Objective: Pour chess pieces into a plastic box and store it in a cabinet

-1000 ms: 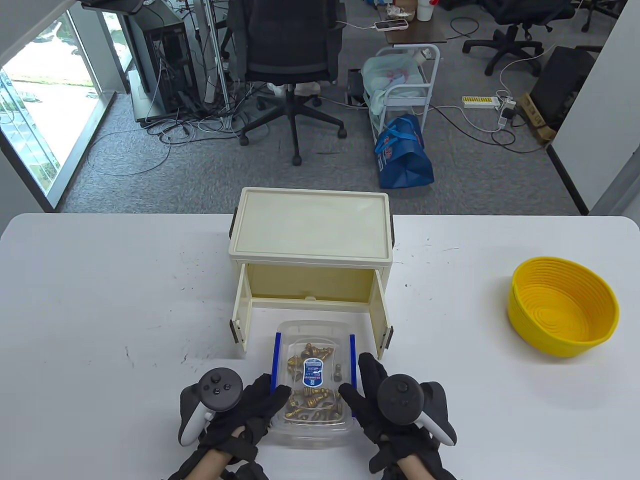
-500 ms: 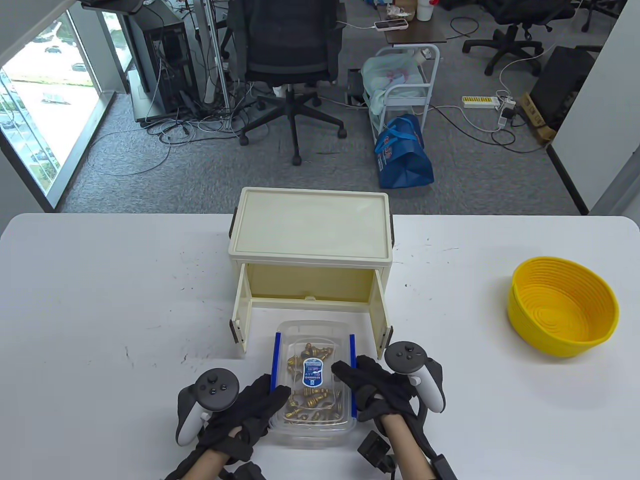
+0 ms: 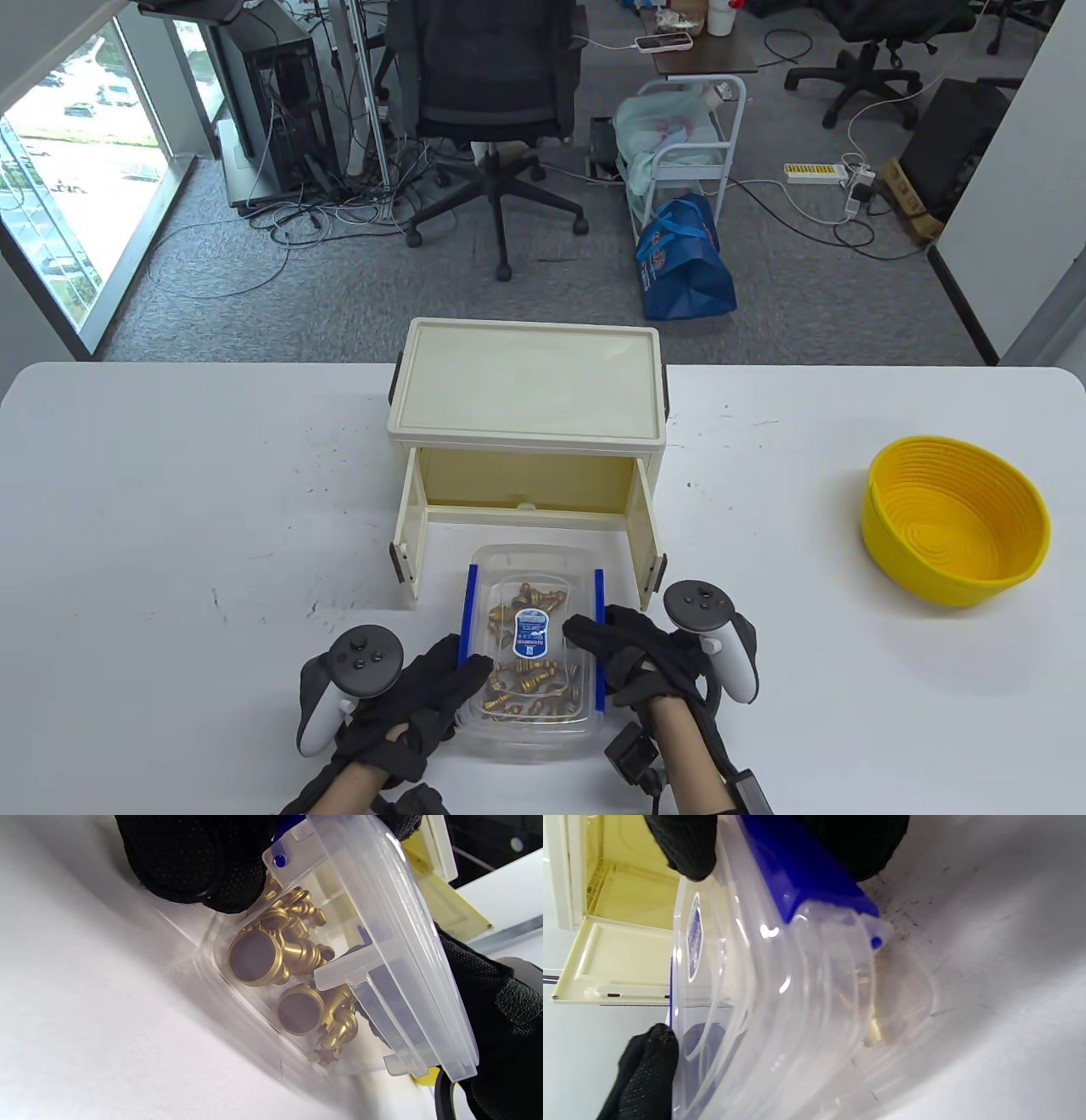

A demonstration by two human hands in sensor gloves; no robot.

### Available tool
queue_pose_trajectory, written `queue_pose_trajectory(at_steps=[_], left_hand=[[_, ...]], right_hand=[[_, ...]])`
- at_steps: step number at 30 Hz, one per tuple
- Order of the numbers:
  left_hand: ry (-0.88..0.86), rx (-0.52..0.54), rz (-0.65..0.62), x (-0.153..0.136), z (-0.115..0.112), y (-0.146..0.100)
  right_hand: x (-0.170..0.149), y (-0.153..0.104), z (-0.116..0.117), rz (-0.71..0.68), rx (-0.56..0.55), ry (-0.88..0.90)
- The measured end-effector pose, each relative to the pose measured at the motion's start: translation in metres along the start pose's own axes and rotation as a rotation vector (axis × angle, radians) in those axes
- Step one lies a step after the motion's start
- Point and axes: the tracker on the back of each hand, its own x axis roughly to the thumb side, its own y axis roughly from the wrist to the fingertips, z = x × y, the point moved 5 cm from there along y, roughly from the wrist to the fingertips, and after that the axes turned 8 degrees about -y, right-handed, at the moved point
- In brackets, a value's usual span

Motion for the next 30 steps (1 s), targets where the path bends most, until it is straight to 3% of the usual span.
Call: queue_pose_trajectory(at_steps=[14,24,28,30], left_hand=[[-0.079,-0.009,-0.105,0.01,0.016,-0.01],[-0.111,0.057,-0.193,0.028,0.055,-0.039],[-0.054,0.126,-0.199,0.03,0.075,-0.05],[0.04,0.227,-0.187,0.031,0.091,-0.059]], right_hand=[[0.016,-0.024,0.002,-0.037,0.038,0.037],[0.033,-0.049,0.011,-0.055,-0.006,0.138],[0.038,-0.059,0.01,-0.026,-0.069,0.156],[0.04,-0.063,0.01,-0.005,-0.107,0.17]])
